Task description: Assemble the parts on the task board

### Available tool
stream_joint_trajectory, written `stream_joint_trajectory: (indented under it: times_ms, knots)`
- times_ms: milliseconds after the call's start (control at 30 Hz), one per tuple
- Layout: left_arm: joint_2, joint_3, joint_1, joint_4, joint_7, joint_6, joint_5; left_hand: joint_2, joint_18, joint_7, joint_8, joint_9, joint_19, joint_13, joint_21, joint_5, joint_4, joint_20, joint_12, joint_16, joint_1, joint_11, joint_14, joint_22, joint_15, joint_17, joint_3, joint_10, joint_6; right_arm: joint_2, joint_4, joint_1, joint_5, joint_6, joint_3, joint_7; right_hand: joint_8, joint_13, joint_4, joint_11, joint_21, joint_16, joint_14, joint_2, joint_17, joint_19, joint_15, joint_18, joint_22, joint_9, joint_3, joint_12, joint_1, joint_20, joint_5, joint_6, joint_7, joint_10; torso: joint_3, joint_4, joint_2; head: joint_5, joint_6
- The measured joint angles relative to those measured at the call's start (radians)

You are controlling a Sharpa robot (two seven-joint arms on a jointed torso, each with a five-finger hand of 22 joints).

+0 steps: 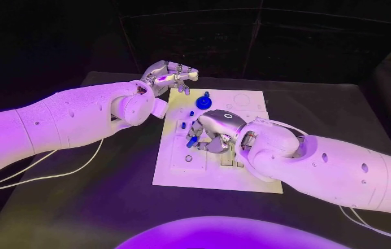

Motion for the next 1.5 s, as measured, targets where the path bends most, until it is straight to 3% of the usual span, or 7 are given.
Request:
stream_joint_trajectory:
  times_ms: [267, 733, 1300, 1433, 1500]
  knots:
    - [0.003, 0.000, 0.000, 0.000, 0.000, 0.000, 0.000, 0.000, 0.000, 0.000, 0.000, 0.000, 0.000, 0.000, 0.000, 0.000, 0.000, 0.000, 0.000, 0.000, 0.000, 0.000, 0.000, 0.000, 0.000, 0.000, 0.000, 0.000, 0.000, 0.029, -0.032, -0.022, -0.035, 0.046, -0.011, 0.007, -0.004, 0.000, 0.000, 0.000, 0.000, 0.000, 0.000, 0.000, -0.001, 0.000, 0.000, 0.000, -0.001, -0.003, 0.000, -0.004, 0.000, 0.000, 0.000, 0.000, 0.000, 0.000, 0.0007, -0.0010, 0.000, 0.006, -0.005]
    - [0.009, 0.000, 0.000, -0.002, 0.000, 0.001, 0.000, 0.005, 0.000, 0.004, 0.004, 0.000, 0.000, 0.002, 0.000, 0.000, 0.001, 0.000, 0.006, 0.000, -0.005, 0.000, 0.000, -0.002, 0.000, -0.002, -0.007, -0.007, -0.004, 0.043, -0.045, -0.029, -0.086, 0.100, -0.012, 0.011, -0.003, 0.000, -0.003, 0.000, 0.000, 0.000, 0.000, 0.003, -0.002, 0.000, 0.000, 0.000, -0.001, -0.002, 0.003, -0.004, -0.003, 0.000, 0.004, -0.002, 0.002, 0.000, 0.0017, -0.0015, 0.000, 0.007, -0.012]
    - [0.010, 0.000, 0.000, -0.004, -0.001, 0.002, 0.000, 0.005, 0.000, 0.004, 0.004, 0.000, 0.000, 0.002, 0.000, 0.000, 0.001, 0.000, 0.006, 0.000, -0.005, 0.000, 0.000, -0.002, 0.000, -0.002, -0.007, -0.007, -0.004, 0.069, -0.061, -0.032, -0.126, 0.128, -0.012, -0.001, -0.004, 0.000, -0.003, 0.000, 0.000, 0.000, 0.000, -0.001, -0.004, 0.000, 0.000, 0.000, -0.002, -0.002, 0.002, -0.010, -0.007, 0.000, 0.005, -0.002, 0.001, 0.000, 0.0012, -0.0014, 0.000, 0.009, -0.017]
    - [0.010, 0.000, 0.000, -0.004, -0.001, 0.003, 0.000, 0.005, 0.000, 0.004, 0.004, 0.000, 0.000, 0.001, 0.000, 0.000, 0.001, 0.000, 0.006, 0.000, -0.005, 0.000, 0.000, -0.002, 0.000, -0.002, -0.007, -0.007, -0.004, 0.075, -0.063, -0.033, -0.138, 0.133, -0.012, -0.007, -0.004, 0.000, -0.006, 0.000, 0.000, 0.000, 0.000, -0.014, -0.008, 0.000, 0.000, 0.000, -0.005, -0.002, 0.005, -0.018, -0.020, 0.000, 0.005, -0.002, 0.001, 0.000, 0.0012, -0.0013, 0.000, 0.009, -0.017]
    - [0.010, 0.000, 0.000, -0.003, -0.001, 0.003, 0.000, 0.005, 0.000, 0.004, 0.004, 0.000, 0.000, 0.001, 0.000, 0.000, 0.001, 0.000, 0.006, 0.000, -0.005, 0.000, 0.000, -0.002, 0.000, -0.002, -0.007, -0.007, -0.004, 0.078, -0.063, -0.033, -0.143, 0.135, -0.012, -0.009, -0.008, 0.000, -0.006, 0.006, 0.000, 0.000, 0.000, -0.021, -0.008, 0.000, 0.000, 0.000, -0.006, -0.004, 0.005, -0.027, -0.028, 0.000, 0.007, -0.010, 0.009, -0.006, 0.0010, -0.0011, 0.000, 0.009, -0.018]
